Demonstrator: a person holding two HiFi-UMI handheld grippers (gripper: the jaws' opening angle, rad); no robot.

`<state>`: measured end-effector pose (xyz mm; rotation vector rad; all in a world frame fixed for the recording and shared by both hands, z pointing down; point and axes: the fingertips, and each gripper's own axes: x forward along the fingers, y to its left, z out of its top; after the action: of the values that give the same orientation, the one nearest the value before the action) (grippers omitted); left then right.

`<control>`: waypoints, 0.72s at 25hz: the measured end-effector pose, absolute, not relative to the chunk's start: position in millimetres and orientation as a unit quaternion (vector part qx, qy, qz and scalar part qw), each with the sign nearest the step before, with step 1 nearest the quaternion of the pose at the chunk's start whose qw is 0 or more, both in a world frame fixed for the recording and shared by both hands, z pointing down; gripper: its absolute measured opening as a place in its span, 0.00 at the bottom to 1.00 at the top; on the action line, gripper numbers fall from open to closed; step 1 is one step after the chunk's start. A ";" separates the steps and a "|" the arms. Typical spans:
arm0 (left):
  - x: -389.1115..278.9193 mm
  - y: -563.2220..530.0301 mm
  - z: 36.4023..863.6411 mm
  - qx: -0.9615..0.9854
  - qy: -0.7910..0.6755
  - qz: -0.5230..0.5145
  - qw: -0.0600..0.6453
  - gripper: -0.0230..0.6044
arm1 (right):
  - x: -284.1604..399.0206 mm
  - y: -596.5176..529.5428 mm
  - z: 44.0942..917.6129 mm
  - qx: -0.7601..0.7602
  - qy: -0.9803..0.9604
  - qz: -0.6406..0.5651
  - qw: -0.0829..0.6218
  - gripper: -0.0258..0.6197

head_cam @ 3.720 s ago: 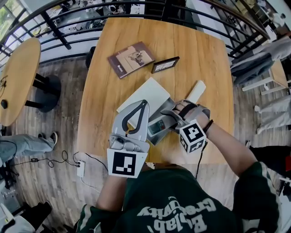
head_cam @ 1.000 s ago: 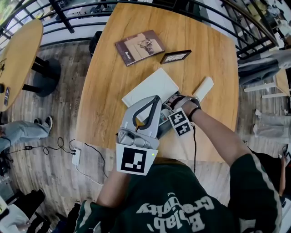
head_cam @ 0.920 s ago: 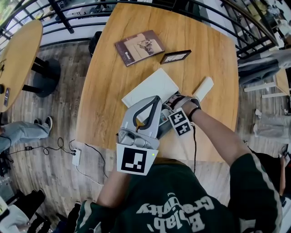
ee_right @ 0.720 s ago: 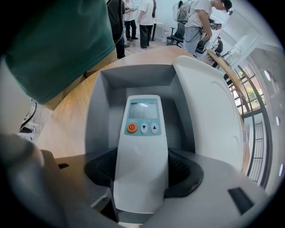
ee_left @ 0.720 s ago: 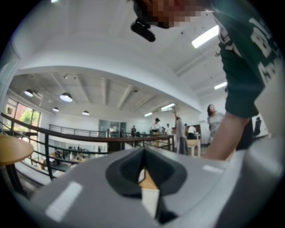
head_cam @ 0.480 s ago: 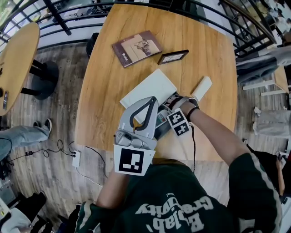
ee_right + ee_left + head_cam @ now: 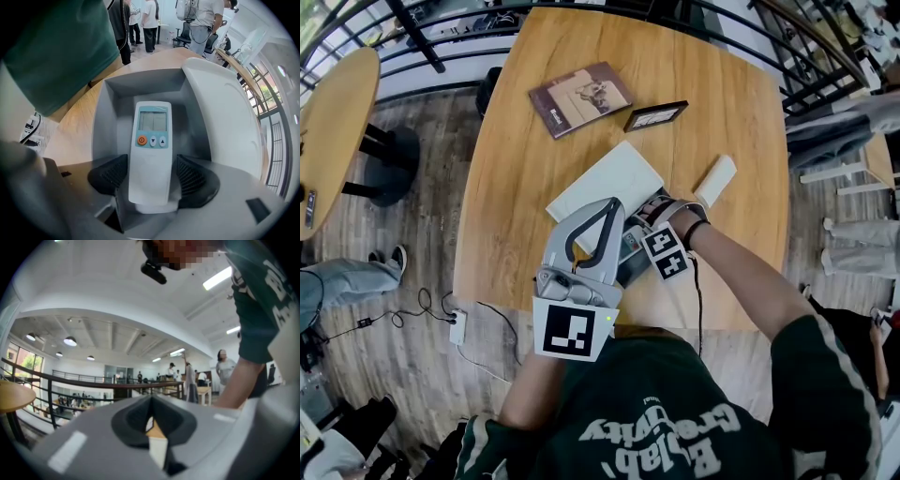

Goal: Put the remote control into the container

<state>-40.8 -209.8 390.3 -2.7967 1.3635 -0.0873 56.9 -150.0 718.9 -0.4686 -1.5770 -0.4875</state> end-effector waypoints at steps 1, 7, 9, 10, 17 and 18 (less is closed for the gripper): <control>-40.4 -209.6 390.0 -0.899 0.438 -0.028 0.015 0.04 | 56.8 -150.1 719.0 -0.206 -0.695 -0.215 0.654 0.52; -40.5 -207.1 387.2 -0.899 0.436 -0.026 0.018 0.04 | 56.9 -150.6 716.7 -0.203 -0.694 -0.216 0.656 0.52; -40.2 -205.6 386.7 -0.900 0.435 -0.027 0.019 0.04 | 56.7 -150.3 715.5 -0.201 -0.694 -0.217 0.656 0.52; -39.7 -204.8 386.5 -0.900 0.435 -0.027 0.019 0.04 | 56.4 -150.1 715.3 -0.200 -0.694 -0.217 0.656 0.52; -39.9 -202.4 385.3 -0.900 0.435 -0.029 0.025 0.04 | 53.2 -148.0 709.8 -0.199 -0.698 -0.217 0.653 0.52; -40.6 -202.2 385.1 -0.899 0.436 -0.029 0.026 0.04 | 53.0 -147.8 708.4 -0.198 -0.699 -0.218 0.652 0.52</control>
<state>-40.6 -202.2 385.1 -2.7799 1.3476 -0.0899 53.0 -147.8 708.4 -0.4495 -1.5861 -0.4950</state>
